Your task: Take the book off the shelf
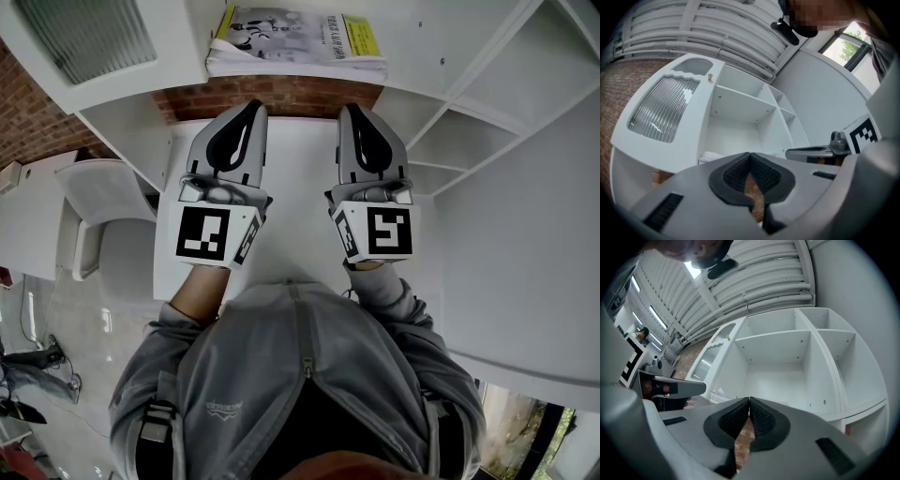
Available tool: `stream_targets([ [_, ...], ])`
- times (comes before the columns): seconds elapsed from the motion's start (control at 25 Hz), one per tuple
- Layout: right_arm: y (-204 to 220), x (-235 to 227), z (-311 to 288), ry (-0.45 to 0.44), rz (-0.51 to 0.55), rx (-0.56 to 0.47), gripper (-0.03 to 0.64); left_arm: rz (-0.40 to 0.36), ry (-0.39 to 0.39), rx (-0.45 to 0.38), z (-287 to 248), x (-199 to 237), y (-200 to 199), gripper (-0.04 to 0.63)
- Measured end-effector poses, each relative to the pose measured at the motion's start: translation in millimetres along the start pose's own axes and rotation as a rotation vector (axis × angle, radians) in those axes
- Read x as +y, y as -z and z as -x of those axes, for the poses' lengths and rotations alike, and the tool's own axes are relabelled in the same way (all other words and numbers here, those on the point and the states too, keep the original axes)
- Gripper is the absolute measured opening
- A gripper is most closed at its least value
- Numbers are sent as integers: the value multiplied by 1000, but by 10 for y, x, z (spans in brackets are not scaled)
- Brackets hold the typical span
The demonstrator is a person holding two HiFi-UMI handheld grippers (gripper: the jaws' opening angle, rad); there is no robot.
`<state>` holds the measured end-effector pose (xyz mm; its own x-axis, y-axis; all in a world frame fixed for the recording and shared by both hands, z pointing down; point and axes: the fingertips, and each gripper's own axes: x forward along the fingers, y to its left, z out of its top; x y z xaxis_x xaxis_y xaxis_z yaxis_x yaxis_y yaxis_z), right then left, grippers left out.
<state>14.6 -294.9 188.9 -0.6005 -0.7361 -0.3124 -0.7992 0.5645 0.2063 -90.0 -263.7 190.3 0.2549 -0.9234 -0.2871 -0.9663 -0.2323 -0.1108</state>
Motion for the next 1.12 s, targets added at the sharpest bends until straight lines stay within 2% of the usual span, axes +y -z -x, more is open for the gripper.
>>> stream_targets([
  [0.2,-78,-71,-99,-1,50,-15,28,-27,-5,-5,-92,85,-74,8],
  [0.32,-134,-108,-156,-3,100,-25,28,-85,-1,-24,-141,108,-147,8],
  [0.52,-186,-157,-258,-28,164,-22,29,-254,26,-7,-278,133,-174,8],
  [0.68,-151,-100,-343,-94,251,20,31,-498,65,55,-367,149,-132,17],
  [0.76,-91,-72,-378,-131,302,55,46,-573,77,89,-404,154,-79,99],
  [0.8,-49,-58,-394,-151,331,76,100,-601,88,105,-424,153,-50,138],
  [0.84,-6,-44,-410,-170,359,96,144,-631,101,123,-443,153,-24,150],
  [0.96,76,-23,-443,-209,442,136,171,-738,134,182,-487,161,55,173],
  [1.12,115,-56,-469,-212,596,176,205,-869,173,270,-536,177,160,218],
])
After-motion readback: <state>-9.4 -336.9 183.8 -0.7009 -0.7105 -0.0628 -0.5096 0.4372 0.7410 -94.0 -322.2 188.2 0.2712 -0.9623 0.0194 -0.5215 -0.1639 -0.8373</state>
